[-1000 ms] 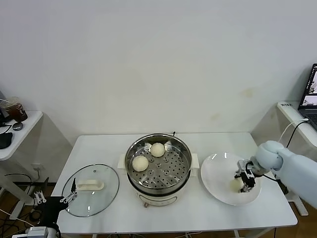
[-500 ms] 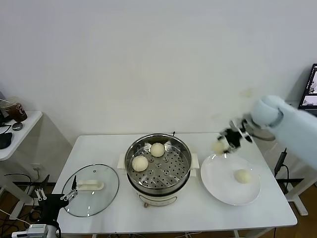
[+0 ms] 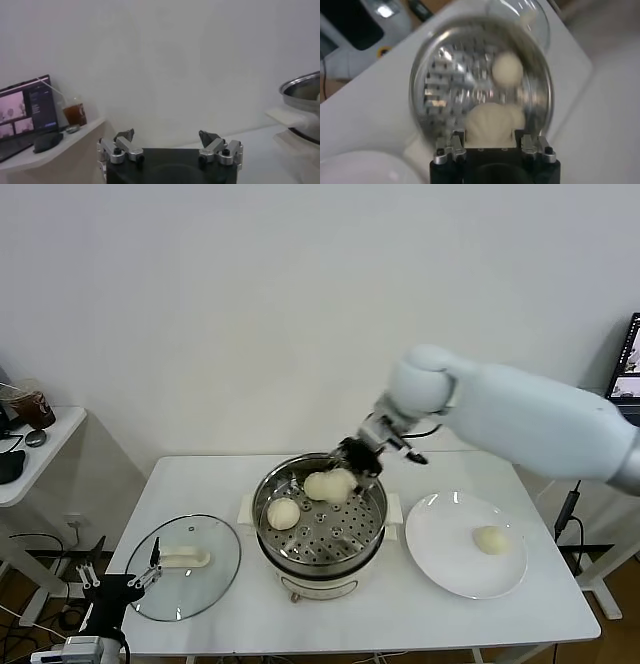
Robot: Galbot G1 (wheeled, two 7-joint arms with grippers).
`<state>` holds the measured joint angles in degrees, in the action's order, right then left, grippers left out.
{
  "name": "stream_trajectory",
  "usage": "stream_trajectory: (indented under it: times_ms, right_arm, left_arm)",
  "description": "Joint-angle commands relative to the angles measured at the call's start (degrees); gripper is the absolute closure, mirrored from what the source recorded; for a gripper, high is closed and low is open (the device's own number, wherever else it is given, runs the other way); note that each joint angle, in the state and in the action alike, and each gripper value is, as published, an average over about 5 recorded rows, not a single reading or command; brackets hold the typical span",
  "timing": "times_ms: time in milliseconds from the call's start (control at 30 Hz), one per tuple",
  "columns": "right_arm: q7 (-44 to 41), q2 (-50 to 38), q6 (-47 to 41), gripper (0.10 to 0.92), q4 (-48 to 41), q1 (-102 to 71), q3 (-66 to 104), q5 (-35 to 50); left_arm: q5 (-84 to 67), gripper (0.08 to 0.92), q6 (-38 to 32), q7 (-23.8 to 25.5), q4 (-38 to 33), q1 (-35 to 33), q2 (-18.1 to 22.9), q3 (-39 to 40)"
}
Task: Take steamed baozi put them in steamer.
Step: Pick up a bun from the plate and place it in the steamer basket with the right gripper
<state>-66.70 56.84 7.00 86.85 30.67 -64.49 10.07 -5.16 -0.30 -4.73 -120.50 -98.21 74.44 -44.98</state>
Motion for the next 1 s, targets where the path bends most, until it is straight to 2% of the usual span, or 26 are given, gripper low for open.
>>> stream_trajectory:
  times_ms: [33, 333, 867, 1000]
  right_arm:
    - [1.6, 14.3, 12.2, 0.448, -1.1, 1.3, -9.0, -7.3]
    - [0.7, 14.8, 18.5, 0.448, -3.7, -2.8, -10.0, -19.4]
    - [0.5, 13.9, 18.6, 0.431, -2.6, -4.3, -9.9, -18.0]
    - [0.1, 13.0, 18.5, 0.348, -2.5, -3.4, -8.6, -16.8]
  left_arm:
    - [0.2, 0.177, -0.1, 0.0, 0.0, 0.0, 0.1, 0.2]
    - [-0.3, 0.177, -0.2, -0.1, 0.1, 0.0, 0.1, -0.8]
    - [-0.7, 0.177, -0.6, -0.2, 1.4, 0.1, 0.2, -1.5]
    - [-0.7, 0.177, -0.5, -0.1, 1.5, 0.2, 0.2, -1.5]
